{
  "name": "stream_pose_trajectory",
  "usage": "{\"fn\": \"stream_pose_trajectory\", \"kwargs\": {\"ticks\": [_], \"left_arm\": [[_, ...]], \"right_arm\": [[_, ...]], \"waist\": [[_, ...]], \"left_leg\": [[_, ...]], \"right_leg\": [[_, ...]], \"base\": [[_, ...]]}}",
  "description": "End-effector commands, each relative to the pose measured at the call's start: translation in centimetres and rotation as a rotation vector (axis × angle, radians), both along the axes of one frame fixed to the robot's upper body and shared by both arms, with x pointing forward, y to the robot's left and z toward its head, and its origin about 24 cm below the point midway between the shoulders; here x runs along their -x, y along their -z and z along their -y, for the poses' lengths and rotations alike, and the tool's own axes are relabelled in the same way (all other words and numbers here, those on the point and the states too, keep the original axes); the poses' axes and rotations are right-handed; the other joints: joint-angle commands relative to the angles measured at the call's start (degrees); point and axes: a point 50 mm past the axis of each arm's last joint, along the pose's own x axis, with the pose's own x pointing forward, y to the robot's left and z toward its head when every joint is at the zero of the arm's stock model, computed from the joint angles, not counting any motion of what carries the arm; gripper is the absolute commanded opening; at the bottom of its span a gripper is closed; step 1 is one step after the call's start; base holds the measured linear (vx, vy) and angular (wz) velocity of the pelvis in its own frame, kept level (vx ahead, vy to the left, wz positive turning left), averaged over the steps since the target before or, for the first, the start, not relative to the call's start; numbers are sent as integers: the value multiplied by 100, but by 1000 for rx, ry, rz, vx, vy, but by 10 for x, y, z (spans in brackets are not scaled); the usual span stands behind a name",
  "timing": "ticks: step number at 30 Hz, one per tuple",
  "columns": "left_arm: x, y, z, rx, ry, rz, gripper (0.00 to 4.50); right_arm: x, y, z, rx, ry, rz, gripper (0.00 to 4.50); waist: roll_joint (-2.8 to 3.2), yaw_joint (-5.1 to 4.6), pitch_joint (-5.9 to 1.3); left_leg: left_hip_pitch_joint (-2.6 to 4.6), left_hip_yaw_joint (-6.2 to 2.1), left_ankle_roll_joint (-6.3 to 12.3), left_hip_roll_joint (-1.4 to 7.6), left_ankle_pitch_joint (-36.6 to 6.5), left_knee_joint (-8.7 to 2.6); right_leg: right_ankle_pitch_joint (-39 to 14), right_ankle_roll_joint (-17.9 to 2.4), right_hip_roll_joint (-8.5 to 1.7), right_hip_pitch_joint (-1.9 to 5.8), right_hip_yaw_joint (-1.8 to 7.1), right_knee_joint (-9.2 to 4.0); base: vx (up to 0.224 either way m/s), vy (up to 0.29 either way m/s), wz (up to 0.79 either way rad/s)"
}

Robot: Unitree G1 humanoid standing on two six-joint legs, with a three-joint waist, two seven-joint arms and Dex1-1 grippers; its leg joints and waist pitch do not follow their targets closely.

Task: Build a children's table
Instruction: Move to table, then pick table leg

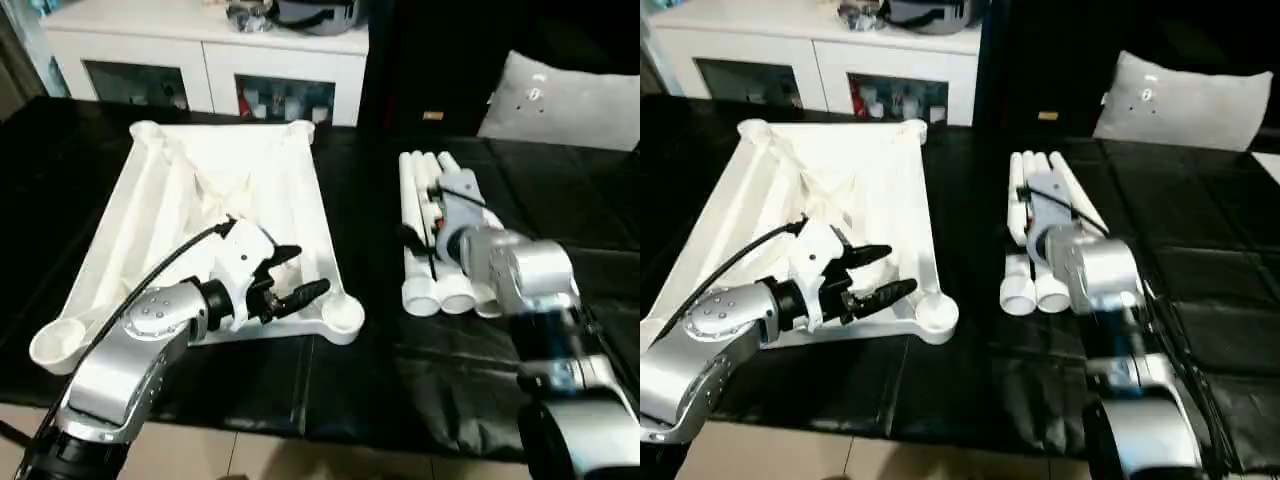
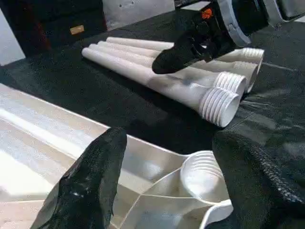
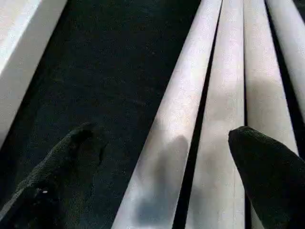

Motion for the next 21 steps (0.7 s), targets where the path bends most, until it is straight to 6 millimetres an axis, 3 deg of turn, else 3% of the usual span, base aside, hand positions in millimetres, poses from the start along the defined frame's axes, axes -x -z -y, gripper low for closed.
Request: {"fn": "stream_pose_trajectory", "kwargs": {"ticks": [1, 5, 9, 15, 20, 21], "left_arm": [[-1, -4, 2, -15, 9, 17, 332], [-1, -4, 3, -22, 10, 13, 332], [0, -3, 3, -27, 11, 10, 332], [0, -3, 3, -34, 10, 8, 332], [1, -2, 3, -40, 14, 6, 332], [0, -3, 3, -43, 14, 9, 337]], "right_arm": [[-4, 1, -4, -6, -17, -9, 450], [-6, 10, -11, -24, -47, -51, 450], [-4, 20, -16, -37, -59, -98, 450], [-2, 30, -14, -17, -33, -196, 450], [0, 35, -14, -44, -42, -255, 450], [0, 35, -14, -54, -39, -259, 432]], "waist": [[5, 10, -330], [-9, -8, -314], [0, 0, -296], [-24, 2, -300], [-7, 4, -310], [-14, 4, -306]], "left_leg": [[-68, -6, 96, 287, -121, -408], [-60, 10, 88, 312, -325, -423], [-17, 38, -19, 336, -509, -436], [-18, 43, -98, 340, -508, -441], [-18, 45, -102, 343, -481, -437], [-23, 46, -104, 345, -500, -441]], "right_leg": [[-437, -1184, -410, 376, 284, -376], [-725, -1230, -427, 374, 279, -397], [-1032, -1137, -423, 333, 286, -433], [-990, -1109, -426, 336, 291, -422], [-938, -1126, -429, 342, 290, -411], [-955, -1129, -432, 342, 289, -418]], "base": [[0, 0, 0], [0, 0, 0], [0, 0, 0], [0, 0, 0], [0, 0, 0], [0, 0, 0]]}}
